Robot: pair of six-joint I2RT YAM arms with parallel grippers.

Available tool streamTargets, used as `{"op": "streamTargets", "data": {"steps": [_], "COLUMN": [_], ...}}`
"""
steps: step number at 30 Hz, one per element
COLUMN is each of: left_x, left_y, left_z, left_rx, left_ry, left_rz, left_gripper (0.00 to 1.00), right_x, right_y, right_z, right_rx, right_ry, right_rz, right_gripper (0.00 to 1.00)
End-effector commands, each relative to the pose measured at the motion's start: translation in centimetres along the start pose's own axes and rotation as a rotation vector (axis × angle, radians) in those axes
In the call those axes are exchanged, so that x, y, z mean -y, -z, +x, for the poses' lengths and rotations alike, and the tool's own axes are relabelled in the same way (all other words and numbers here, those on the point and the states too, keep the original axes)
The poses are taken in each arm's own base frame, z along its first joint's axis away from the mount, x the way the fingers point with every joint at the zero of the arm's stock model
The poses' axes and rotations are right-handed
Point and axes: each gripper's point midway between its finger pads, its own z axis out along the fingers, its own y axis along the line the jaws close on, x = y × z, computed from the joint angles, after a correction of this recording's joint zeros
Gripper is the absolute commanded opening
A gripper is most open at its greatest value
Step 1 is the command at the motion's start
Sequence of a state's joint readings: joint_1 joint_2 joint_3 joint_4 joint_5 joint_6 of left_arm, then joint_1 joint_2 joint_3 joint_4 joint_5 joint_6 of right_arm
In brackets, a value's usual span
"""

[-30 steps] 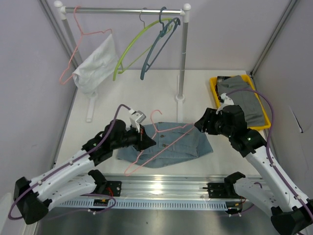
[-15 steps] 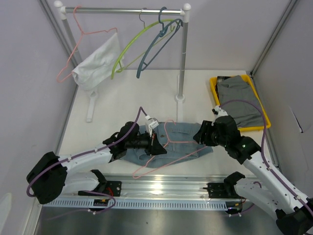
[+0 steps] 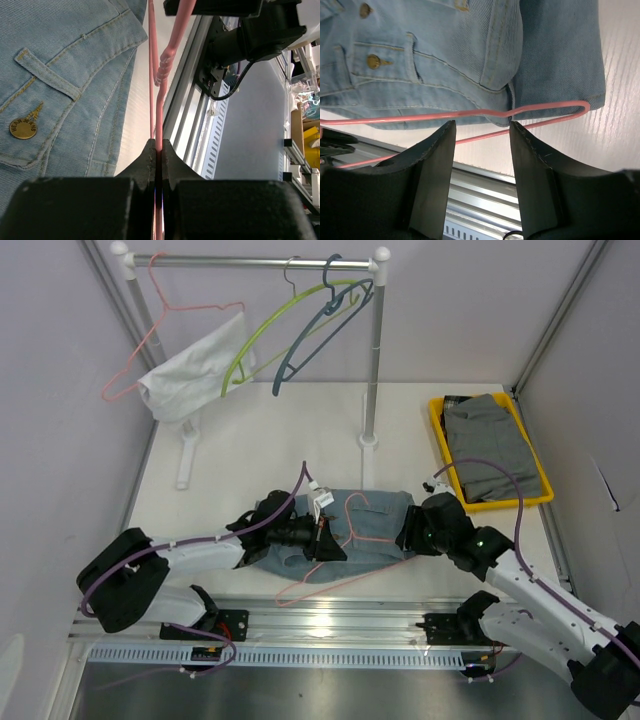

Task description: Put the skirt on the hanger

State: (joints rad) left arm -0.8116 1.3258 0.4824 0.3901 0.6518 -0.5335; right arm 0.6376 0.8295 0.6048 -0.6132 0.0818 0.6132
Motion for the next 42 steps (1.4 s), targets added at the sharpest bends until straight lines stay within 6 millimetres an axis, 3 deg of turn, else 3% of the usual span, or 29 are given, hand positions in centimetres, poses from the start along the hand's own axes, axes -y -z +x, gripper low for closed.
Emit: {"op": "streamTargets", "data": {"steps": [1, 20, 22, 25, 26, 28, 33, 37, 42], "left_x": [1.1, 0.1, -0.1, -0.2, -0.2, -0.1, -0.5, -1.5, -1.5], "left_y": [-0.3, -0.7, -0.7, -0.6, -0.5, -0.3, 0.3, 1.0, 1.0], "left_z": [-1.2, -1.3, -1.4, -1.6, -1.8, -2.3, -3.6, -5.2, -5.8], "left_rx": [0.042, 0.035, 0.034, 0.040, 0.046, 0.057, 0.092, 0.148, 0.152], "left_ry": [-0.060, -0.067, -0.067, -0.069, -0.072, -0.079, -0.088, -0.083, -0.099], "left_rz": [0.058, 0.021, 0.016, 0.018, 0.019, 0.024, 0.022, 0.008, 0.024], "left_gripper": [0.00, 0.00, 0.00, 0.00, 0.00, 0.00, 0.00, 0.00, 0.00], "right_x": [-0.2, -0.2, -0.1, -1.1, -1.3, -2.6, -5.0, -5.9, -5.4], "right_y": [-0.8, -4.8, -4.8, -4.2, -3.8, -2.7, -0.4, 0.3, 0.3], "right_z": [-0.1, 2.9, 2.8, 1.3, 0.9, -1.4, -5.1, -5.9, -6.6], "right_rx": [0.024, -0.060, -0.057, -0.031, -0.028, 0.017, 0.063, 0.063, 0.053], "right_ry": [-0.010, 0.012, 0.014, 0.016, 0.018, 0.023, 0.029, 0.013, -0.064], "right_rz": [0.007, 0.040, 0.048, 0.035, 0.038, 0.021, -0.010, -0.043, -0.081], "right_gripper": [0.52, 0.52, 0.43, 0.30, 0.22, 0.14, 0.06, 0.03, 0.01]}}
